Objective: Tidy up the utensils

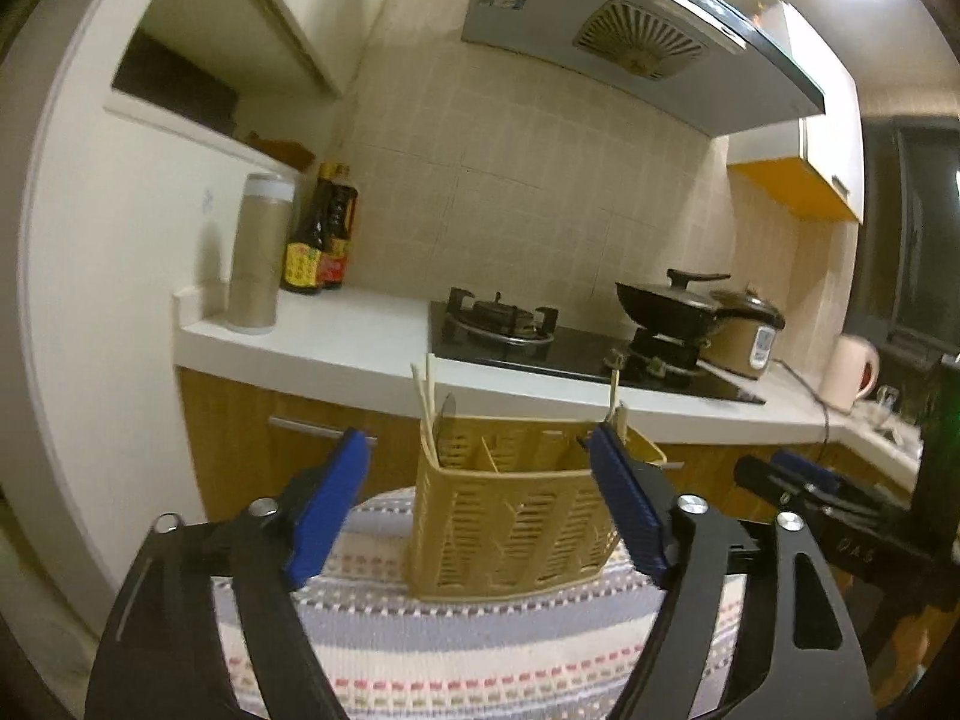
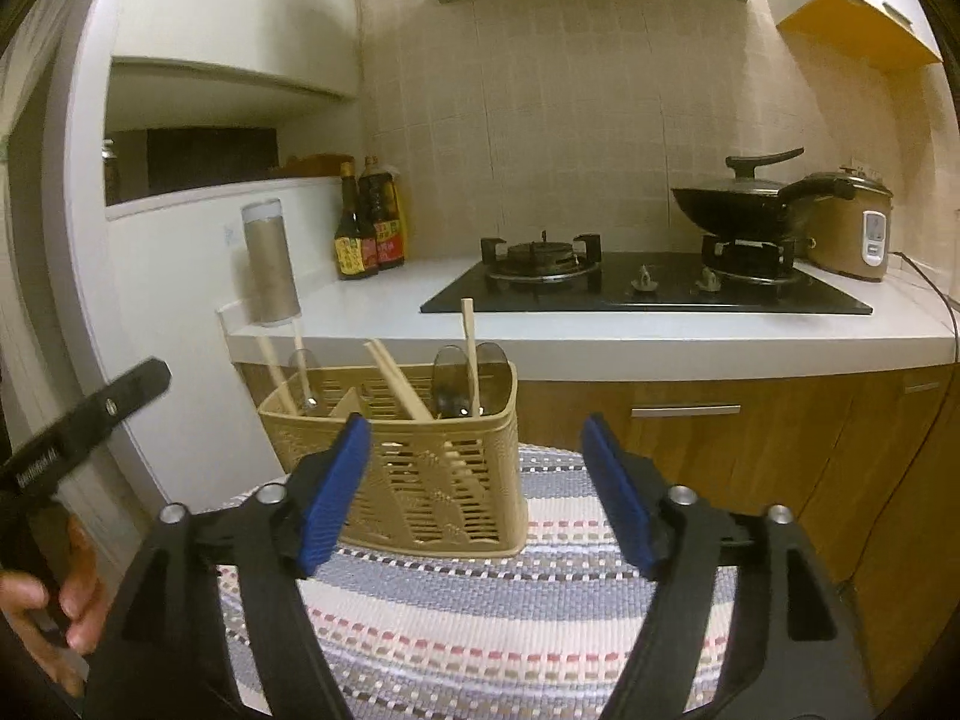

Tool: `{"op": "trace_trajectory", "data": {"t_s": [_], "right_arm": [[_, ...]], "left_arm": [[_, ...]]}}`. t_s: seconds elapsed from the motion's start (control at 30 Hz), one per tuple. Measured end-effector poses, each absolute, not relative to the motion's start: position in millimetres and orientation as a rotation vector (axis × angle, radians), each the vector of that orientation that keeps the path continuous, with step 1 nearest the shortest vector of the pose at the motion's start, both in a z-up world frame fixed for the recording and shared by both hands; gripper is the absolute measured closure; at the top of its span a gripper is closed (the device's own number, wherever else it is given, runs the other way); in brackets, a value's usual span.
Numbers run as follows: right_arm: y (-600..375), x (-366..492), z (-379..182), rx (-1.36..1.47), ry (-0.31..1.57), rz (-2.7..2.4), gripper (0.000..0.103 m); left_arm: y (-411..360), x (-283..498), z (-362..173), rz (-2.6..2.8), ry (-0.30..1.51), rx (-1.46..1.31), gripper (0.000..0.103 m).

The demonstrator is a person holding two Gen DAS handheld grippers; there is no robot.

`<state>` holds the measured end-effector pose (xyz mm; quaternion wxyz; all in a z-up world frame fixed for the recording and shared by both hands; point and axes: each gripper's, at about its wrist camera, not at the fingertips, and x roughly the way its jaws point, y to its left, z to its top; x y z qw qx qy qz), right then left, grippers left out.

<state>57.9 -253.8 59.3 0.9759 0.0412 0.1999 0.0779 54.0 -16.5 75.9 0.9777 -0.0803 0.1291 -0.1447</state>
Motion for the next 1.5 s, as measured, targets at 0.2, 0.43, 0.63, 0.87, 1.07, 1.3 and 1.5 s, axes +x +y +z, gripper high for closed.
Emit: {"op": "trace_trajectory", "data": {"t_s": [0.2,0.43,0.63,0.87,1.07,1.3,1.5], "right_arm": [[-256,32,49,0.084,0.339,0.095,0.013],[-254,1,24,-0.006,0.164,-0.109,0.008],[-262,11,18,0.059,0.234,-0.025,0.008],[-252,12,14,0.026,0.262,0.001,0.008],[-247,15,11,-0.012,0.278,-0.009,0.008],[-251,18,9,0.007,0.298,-0.012,0.008],[-252,17,9,0.007,0.291,-0.013,0.008]], "left_arm": [[-35,29,63,-0.202,0.214,-0.101,0.011],[-44,29,24,-0.081,0.236,-0.096,0.010],[-58,22,17,-0.032,0.201,-0.029,0.008],[-60,23,5,0.000,0.242,0.023,0.008],[-58,28,3,0.013,0.275,0.022,0.008],[-55,25,5,0.018,0.252,0.025,0.008],[-52,24,7,0.015,0.244,0.009,0.008]]}}
